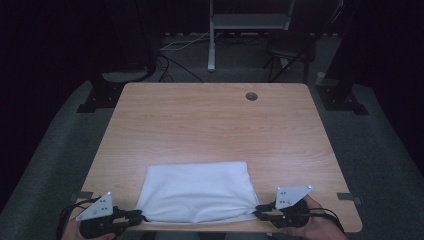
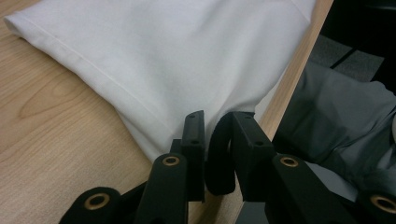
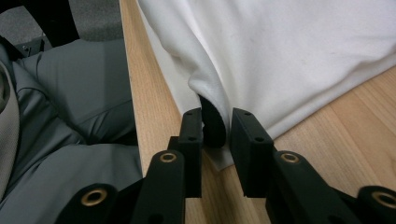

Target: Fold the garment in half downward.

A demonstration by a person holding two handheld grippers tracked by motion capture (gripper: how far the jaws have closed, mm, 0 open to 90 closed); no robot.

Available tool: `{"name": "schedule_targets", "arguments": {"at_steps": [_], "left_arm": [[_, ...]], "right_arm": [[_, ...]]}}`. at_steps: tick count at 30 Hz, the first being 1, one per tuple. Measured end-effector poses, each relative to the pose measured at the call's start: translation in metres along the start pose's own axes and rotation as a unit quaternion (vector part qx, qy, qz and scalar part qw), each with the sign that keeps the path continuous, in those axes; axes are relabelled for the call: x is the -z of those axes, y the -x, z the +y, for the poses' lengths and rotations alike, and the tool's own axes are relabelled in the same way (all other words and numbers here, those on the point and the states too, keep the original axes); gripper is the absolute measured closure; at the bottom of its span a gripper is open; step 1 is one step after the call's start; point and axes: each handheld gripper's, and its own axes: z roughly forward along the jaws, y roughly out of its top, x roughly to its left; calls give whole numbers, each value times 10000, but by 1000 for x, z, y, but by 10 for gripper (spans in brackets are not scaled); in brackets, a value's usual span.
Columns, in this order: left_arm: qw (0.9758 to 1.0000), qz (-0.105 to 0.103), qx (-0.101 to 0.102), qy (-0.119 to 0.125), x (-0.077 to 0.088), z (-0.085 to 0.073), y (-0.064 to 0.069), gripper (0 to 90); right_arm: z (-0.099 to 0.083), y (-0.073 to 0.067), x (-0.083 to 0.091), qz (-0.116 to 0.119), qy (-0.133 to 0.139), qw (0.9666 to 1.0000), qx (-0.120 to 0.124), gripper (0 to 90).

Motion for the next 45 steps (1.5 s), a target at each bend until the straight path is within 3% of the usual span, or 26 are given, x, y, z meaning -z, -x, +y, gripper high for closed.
{"name": "schedule_targets", "arguments": {"at_steps": [6,11,14,18,20,22,24,26,30,33,37,39,45], "left_arm": [[9998,-85,158,100,1,1,1,631],[9993,-22,227,279,9,6,1,519],[9982,34,305,507,19,12,-3,449],[9945,242,522,874,33,22,-17,314],[9909,417,658,1101,37,28,-28,309],[9896,519,724,1127,36,32,-35,284],[9876,689,903,1083,30,39,-46,213],[9865,772,959,1077,20,45,-56,213],[9877,889,1002,811,-9,61,-77,213],[9890,893,1085,457,-34,69,-94,215],[9904,851,1082,108,-55,71,-107,259],[9906,833,1077,105,-59,70,-110,315],[9925,668,1023,85,-62,66,-111,339]], "right_arm": [[1,-1,0,10,-12,10000,-14,677],[1,2,4,-49,121,9998,-122,560],[5,7,12,-116,326,9992,-219,481],[10,17,25,-414,539,9971,-337,408],[14,24,32,-590,672,9950,-437,383],[17,30,34,-702,778,9932,-517,369],[24,39,35,-869,899,9901,-637,354],[32,48,32,-995,919,9886,-662,349],[45,63,16,-1136,775,9880,-706,345],[54,80,-2,-1274,517,9875,-766,368],[58,99,-21,-1256,296,9879,-855,406],[60,105,-30,-1156,257,9887,-914,418],[62,115,-47,-952,78,9907,-972,460]]}}
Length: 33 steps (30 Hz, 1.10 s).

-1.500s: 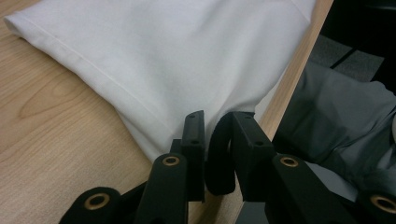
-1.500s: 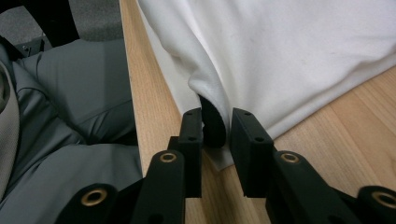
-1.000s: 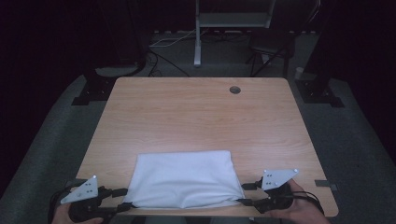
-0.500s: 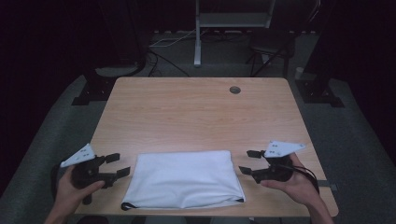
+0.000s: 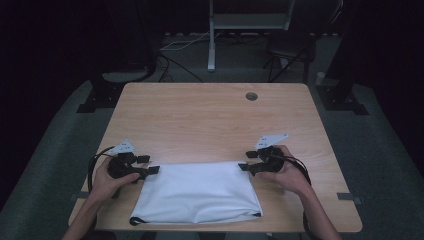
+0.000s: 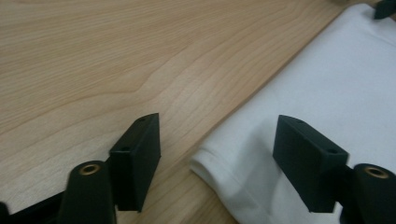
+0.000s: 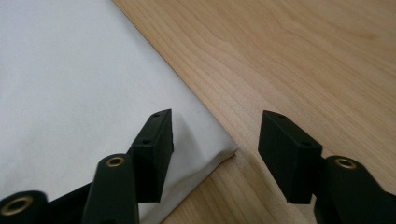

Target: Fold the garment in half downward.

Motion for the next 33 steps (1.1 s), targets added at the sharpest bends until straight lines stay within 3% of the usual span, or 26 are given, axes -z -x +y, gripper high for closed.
{"name": "schedule_targets", "arguments": {"at_steps": [5,9,14,22,33], "left_arm": [[10000,-46,-75,-18,2,-2,0,437],[9999,-40,-127,-43,1,-1,2,592],[9999,19,-33,-123,-3,2,3,763],[9990,276,-163,-301,-24,27,-3,791],[9981,430,-104,-432,-52,58,-22,784]], "right_arm": [[-2,-3,-7,135,-119,9998,95,554],[-3,-5,-8,176,-82,9997,140,676],[-5,-11,-8,205,-47,9994,279,794],[-3,-4,-5,-53,-51,9996,262,810],[10,25,-13,-490,-180,9985,178,807]]}}
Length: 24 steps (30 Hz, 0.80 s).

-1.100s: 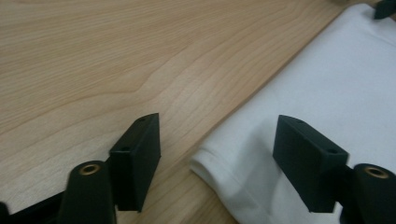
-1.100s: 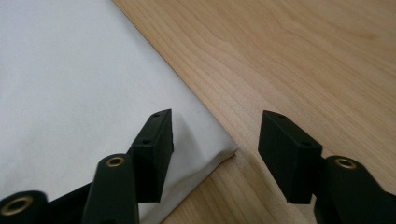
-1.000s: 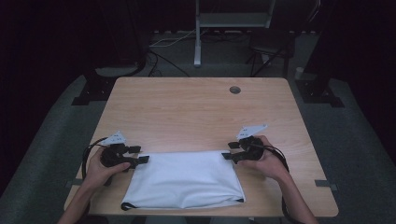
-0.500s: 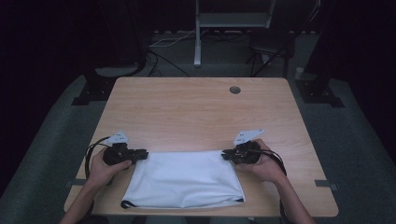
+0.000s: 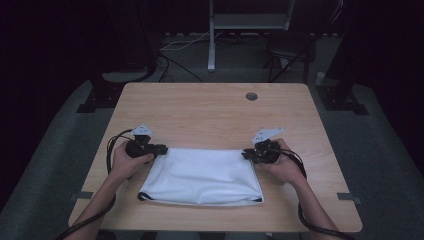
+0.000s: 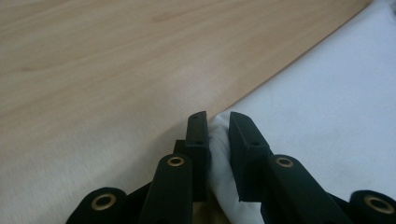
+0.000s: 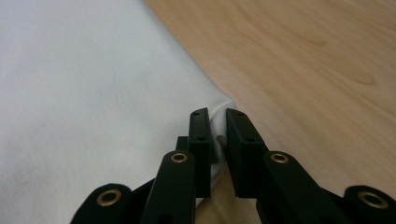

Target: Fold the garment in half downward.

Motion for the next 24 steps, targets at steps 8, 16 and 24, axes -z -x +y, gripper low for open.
{"name": "schedule_targets", "arguments": {"at_steps": [8,16,24], "left_arm": [[9998,197,-9,-98,-18,22,-10,776],[9993,363,95,-88,-33,39,-18,760],[9990,437,111,-57,-39,45,-21,737]], "right_arm": [[9,21,-9,-363,-47,9992,-171,801],[13,34,-13,-687,-44,9970,-350,796],[14,41,-17,-933,-9,9945,-484,767]]}}
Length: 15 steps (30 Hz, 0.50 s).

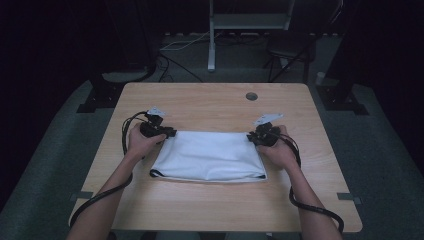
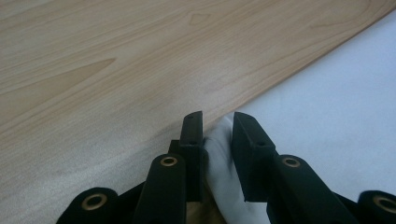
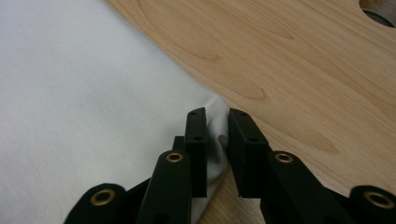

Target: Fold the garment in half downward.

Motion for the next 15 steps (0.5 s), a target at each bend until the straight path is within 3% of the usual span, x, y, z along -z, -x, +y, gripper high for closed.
{"name": "schedule_targets", "arguments": {"at_steps": [4,6,12,14,15], "left_arm": [[9999,69,54,130,4,-1,-1,657],[9993,129,170,323,10,-1,-2,582],[9969,235,462,598,34,-5,2,351],[9971,195,396,619,42,-10,11,307],[9978,156,197,607,48,-15,20,307]], "right_arm": [[0,0,2,-96,22,9999,-34,635],[0,-2,5,-207,136,9997,-82,558],[0,-10,20,-173,362,9992,-55,398],[1,-17,27,-188,408,9990,15,364],[0,-22,31,-86,439,9990,64,358]]}}
